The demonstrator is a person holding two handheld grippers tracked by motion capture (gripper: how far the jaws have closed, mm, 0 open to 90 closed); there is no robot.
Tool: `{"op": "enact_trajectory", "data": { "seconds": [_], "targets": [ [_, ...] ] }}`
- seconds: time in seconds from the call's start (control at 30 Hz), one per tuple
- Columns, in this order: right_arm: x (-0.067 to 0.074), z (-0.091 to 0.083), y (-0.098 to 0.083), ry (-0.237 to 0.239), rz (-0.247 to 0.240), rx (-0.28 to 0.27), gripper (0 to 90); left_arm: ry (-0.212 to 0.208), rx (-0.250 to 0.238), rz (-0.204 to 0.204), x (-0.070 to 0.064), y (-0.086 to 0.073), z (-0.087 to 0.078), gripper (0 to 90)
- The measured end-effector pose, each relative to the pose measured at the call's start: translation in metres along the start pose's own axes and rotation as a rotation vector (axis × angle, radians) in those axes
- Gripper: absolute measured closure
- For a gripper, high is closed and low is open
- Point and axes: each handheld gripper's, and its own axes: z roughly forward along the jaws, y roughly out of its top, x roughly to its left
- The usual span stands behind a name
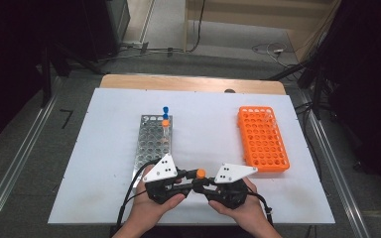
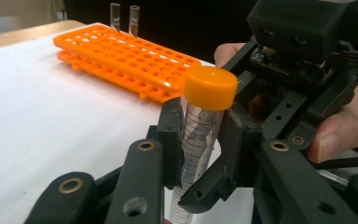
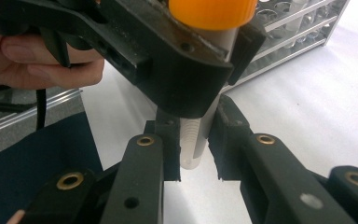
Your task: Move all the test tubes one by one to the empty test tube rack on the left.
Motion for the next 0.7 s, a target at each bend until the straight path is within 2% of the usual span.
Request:
{"op": "enact_trajectory", "data": {
  "seconds": [0.07,0.23,0.33,0.43,0.53,0.63,0.7],
  "targets": [
    [-0.001,-0.001,0.0,0.003,0.002,-0.003,72.6,0.011,-0.004,0.011,0.0,0.001,-0.001,73.1],
    [-0.003,-0.003,0.0,0.003,-0.001,-0.02,69.6,0.026,-0.016,0.004,0.002,0.004,-0.002,73.9],
    [-0.005,-0.007,-0.001,-0.009,-0.01,-0.033,56.9,0.046,-0.034,-0.013,0.007,0.008,-0.005,73.9],
    [-0.01,-0.013,-0.003,-0.018,0.006,-0.045,44.2,0.065,-0.046,-0.021,0.013,0.012,-0.008,73.9],
    [-0.018,-0.019,-0.006,-0.025,0.017,-0.056,31.9,0.088,-0.05,-0.032,0.021,0.014,-0.013,73.9],
    [-0.027,-0.027,-0.011,-0.053,0.04,-0.069,20.6,0.111,-0.057,-0.039,0.03,0.016,-0.018,74.0],
    [-0.034,-0.032,-0.015,-0.058,0.049,-0.062,12.4,0.135,-0.068,-0.049,0.036,0.018,-0.022,74.0]
  ]
}}
